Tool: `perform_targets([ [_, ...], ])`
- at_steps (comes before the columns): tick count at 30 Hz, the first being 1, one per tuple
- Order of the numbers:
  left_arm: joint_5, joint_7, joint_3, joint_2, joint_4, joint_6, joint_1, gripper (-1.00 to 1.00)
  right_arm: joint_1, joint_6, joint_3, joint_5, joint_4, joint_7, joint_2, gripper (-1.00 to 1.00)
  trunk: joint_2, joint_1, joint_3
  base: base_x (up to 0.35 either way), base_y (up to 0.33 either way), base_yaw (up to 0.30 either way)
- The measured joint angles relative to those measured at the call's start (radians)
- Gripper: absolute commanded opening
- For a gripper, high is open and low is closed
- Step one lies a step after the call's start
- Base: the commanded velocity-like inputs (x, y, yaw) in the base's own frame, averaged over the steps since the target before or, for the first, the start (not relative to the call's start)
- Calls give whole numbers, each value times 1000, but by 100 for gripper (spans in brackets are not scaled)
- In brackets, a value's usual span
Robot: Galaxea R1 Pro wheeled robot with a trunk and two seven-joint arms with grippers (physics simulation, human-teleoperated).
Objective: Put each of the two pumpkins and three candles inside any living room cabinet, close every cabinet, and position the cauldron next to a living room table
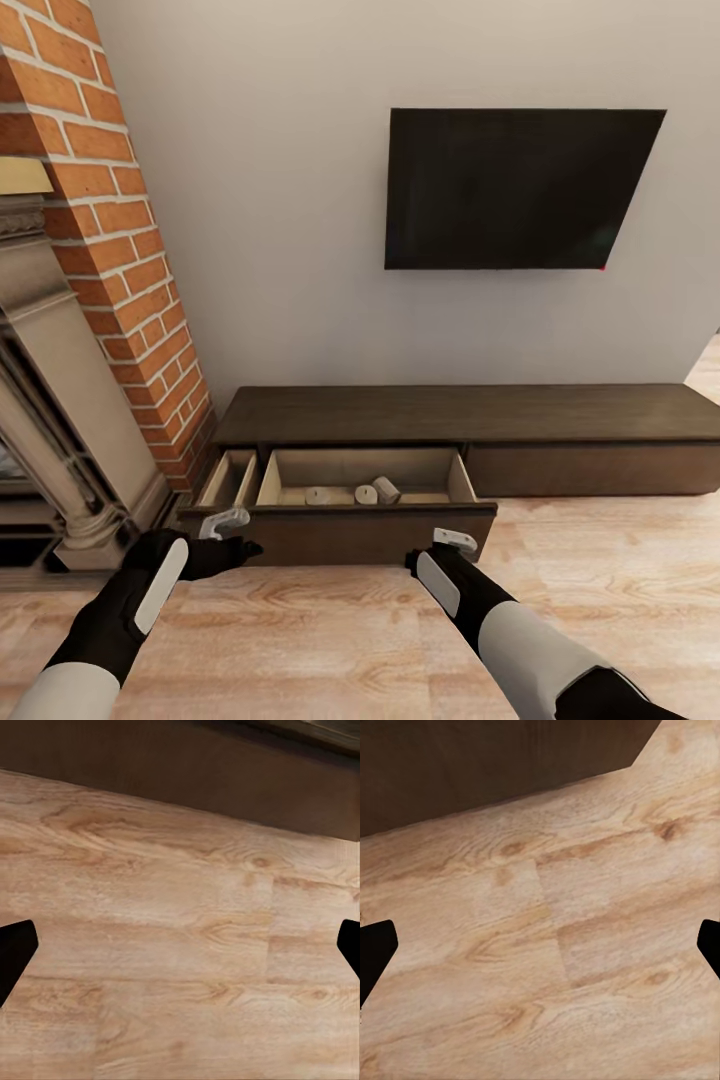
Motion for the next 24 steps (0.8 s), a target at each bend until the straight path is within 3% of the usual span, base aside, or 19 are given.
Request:
perform_targets([
  [3,-2,30,-4,0,56,-60,0,100,1,-25,6,1,0,16,1,100,-21,11,-9,0,0,0],
  [5,-1,49,-6,0,94,-116,0,100,2,-43,34,1,4,27,0,100,-35,19,-16,0,0,0],
  [13,-1,53,-9,0,108,-137,0,100,5,-58,43,2,3,46,-1,100,-91,50,-41,0,0,0],
  [17,1,53,-10,0,125,-192,0,100,6,-141,44,2,11,47,-2,100,-119,65,-53,0,0,0],
  [24,-3,53,-10,0,204,-294,0,100,5,-208,45,2,23,84,-10,100,-168,92,-75,0,0,0],
])
